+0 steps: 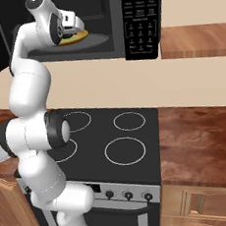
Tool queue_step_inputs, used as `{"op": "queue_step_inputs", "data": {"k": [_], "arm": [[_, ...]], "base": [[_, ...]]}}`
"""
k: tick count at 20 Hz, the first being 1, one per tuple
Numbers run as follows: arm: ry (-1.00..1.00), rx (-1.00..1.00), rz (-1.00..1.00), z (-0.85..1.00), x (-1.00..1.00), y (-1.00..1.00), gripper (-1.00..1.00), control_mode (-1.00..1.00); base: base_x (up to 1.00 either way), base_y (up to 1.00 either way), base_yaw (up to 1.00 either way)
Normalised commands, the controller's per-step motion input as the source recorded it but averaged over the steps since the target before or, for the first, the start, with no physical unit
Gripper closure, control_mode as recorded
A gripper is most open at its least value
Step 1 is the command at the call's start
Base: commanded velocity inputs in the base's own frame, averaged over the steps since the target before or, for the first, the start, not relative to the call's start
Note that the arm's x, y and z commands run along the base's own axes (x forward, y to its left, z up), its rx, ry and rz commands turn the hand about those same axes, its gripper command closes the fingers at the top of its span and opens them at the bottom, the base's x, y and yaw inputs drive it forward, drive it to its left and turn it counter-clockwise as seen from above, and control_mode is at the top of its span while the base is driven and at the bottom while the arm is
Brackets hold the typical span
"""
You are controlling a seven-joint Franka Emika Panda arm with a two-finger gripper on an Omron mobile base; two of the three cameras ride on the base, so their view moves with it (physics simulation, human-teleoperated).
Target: Pick the squash from the counter and place it in the microwave. Then turn on the microwave.
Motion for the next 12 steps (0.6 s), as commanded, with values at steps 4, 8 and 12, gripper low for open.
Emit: {"op": "queue_step_inputs", "data": {"k": [4, 8, 12], "arm": [[0.02, 0.00, 0.00, -0.01, 0.16, 0.03, 1.00, -1.00], [0.03, 0.00, 0.00, 0.00, 0.09, 0.03, -1.00, -1.00], [0.02, 0.00, 0.00, 0.00, 0.10, 0.01, -1.00, -1.00]], "base": [[0.00, 0.00, 0.00], [0.00, 0.00, 0.00], [0.00, 0.00, 0.00]]}}
